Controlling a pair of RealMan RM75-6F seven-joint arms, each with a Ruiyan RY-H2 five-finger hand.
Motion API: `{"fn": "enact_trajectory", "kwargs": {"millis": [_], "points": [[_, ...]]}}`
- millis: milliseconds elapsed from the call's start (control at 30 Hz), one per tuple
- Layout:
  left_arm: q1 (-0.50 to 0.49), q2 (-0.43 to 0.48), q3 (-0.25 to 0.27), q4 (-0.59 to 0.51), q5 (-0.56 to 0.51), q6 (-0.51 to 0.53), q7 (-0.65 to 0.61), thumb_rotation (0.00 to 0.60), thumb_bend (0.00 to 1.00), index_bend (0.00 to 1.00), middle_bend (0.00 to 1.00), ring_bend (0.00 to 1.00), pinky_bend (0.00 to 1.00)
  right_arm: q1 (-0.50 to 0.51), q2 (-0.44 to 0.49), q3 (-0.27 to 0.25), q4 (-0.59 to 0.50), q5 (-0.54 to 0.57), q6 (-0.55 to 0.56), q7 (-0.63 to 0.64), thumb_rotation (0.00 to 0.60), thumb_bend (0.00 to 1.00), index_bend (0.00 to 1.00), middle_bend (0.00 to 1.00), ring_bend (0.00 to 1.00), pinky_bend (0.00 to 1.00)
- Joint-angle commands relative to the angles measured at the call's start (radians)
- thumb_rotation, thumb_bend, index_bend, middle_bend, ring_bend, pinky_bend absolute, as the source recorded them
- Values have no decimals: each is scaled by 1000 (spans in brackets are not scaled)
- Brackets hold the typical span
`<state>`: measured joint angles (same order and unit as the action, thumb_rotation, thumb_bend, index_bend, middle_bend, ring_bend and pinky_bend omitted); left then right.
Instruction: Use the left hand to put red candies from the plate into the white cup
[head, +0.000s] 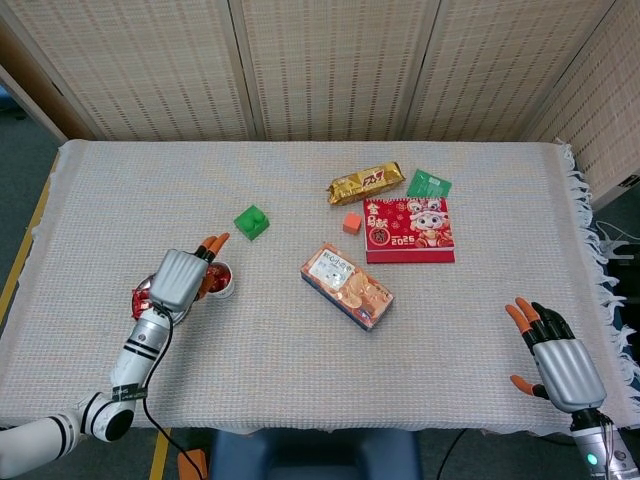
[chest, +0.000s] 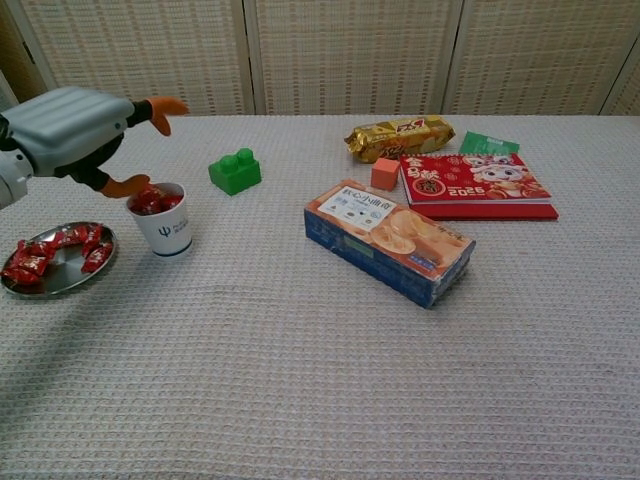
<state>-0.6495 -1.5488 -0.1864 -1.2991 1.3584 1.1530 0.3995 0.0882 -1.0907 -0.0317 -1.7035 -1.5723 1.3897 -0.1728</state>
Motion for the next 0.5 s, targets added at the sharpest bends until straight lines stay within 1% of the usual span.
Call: {"fn": "enact_trajectory", "kwargs": {"millis": [33,67,100,167,200,233,267,300,333,400,433,500], "points": [[28,44,14,-76,29,40,-57,600,401,63,188,697,1000,-1,1,-1,0,-2,2,2,600,24,0,0,0,114],[100,109,57,-165,96,140,-152,600,401,63,188,678,1000,-4,1,-1,1,-5,10,3,600,24,0,0,0,112],[131,144,88,-191,138,181,-197,600,401,64,186,652,991,-5,1,-2,1,-7,11,3,600,23,0,0,0,105],[178,192,137,-208,195,237,-259,600,401,70,182,563,926,-5,-1,-4,2,-13,12,1,600,23,0,0,0,74],[209,220,170,-215,222,265,-302,600,400,72,179,503,855,-5,-2,-6,3,-18,11,-2,600,23,0,0,0,44],[233,240,196,-219,238,286,-339,600,399,73,174,415,732,-5,-4,-8,4,-22,12,-3,600,23,0,0,0,27],[260,259,223,-219,254,308,-379,600,398,73,165,318,587,-4,-5,-9,4,-26,13,-4,600,23,0,0,0,5],[299,280,259,-213,270,341,-434,600,397,73,159,259,489,-5,-7,-10,6,-31,15,-6,600,23,0,0,0,0],[331,292,285,-204,279,369,-473,600,396,74,145,179,347,-5,-9,-10,7,-33,18,-8,600,23,0,0,0,0],[408,297,322,-158,295,453,-539,600,396,74,128,115,227,-7,-15,-9,12,-38,23,-12,600,23,0,0,0,0],[439,289,327,-132,295,491,-560,600,395,74,118,88,193,-7,-18,-9,13,-40,26,-15,600,23,0,0,0,0],[494,270,319,-87,271,549,-582,600,398,73,103,57,177,-9,-24,-11,16,-45,29,-21,600,23,0,0,0,0]]}}
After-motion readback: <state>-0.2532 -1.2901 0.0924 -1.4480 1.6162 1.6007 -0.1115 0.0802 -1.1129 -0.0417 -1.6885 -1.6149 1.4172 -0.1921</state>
